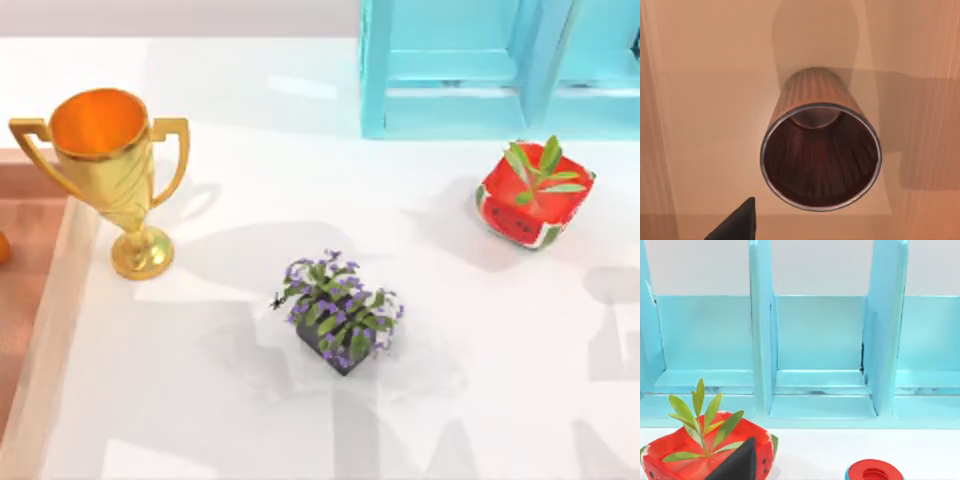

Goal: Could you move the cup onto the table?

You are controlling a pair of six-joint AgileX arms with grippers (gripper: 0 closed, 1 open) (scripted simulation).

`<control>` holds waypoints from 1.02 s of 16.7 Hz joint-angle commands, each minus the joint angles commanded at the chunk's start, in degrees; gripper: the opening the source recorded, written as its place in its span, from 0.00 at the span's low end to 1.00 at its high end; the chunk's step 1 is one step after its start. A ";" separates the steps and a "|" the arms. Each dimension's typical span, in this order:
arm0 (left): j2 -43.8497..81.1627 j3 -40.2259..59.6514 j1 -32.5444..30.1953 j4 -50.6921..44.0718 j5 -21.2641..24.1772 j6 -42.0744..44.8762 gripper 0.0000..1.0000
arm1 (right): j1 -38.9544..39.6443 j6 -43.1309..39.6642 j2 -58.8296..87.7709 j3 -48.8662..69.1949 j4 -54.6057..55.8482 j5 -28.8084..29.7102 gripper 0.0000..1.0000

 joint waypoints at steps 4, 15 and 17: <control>2.48 -8.55 0.22 12.02 0.01 0.29 1.00 | 0.00 0.00 0.00 0.00 0.00 0.00 1.00; 3.57 -12.29 0.34 16.11 0.02 0.43 0.70 | 0.00 0.00 0.00 0.00 0.00 0.00 1.00; 3.57 -12.29 0.34 16.11 0.02 0.43 0.55 | 0.00 0.00 0.00 0.00 0.00 0.00 1.00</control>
